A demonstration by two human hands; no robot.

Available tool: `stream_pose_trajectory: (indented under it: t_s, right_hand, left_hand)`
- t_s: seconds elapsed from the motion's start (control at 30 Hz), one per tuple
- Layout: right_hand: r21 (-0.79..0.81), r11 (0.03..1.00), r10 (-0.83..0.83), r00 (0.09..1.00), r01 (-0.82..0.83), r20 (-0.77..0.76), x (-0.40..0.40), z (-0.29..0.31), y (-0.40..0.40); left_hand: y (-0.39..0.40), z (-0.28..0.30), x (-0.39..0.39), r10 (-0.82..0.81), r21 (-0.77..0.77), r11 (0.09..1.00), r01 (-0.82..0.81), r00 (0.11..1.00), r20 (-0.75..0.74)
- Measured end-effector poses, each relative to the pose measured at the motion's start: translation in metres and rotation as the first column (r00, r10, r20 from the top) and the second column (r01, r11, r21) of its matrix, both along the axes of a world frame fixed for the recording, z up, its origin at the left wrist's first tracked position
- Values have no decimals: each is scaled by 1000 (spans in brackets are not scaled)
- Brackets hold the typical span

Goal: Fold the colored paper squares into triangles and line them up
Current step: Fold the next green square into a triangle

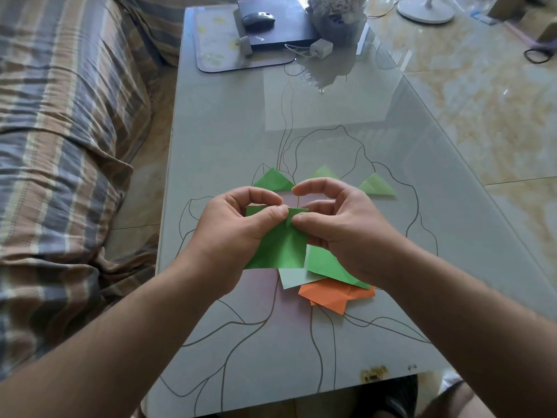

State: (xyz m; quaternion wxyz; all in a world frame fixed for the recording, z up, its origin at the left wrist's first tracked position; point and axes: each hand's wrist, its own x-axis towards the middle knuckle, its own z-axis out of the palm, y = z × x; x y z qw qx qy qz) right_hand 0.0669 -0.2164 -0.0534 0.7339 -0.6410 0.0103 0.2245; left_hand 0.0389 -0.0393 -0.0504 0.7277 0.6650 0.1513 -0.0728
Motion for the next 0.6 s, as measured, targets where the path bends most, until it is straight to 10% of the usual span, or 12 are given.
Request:
stream_pose_trajectory:
  t_s: [0.6]
  right_hand:
    - [27,994,-100,994,102,-50,5,0,-1]
  left_hand:
    - [2,-1,1,-40,75,997,37,998,49]
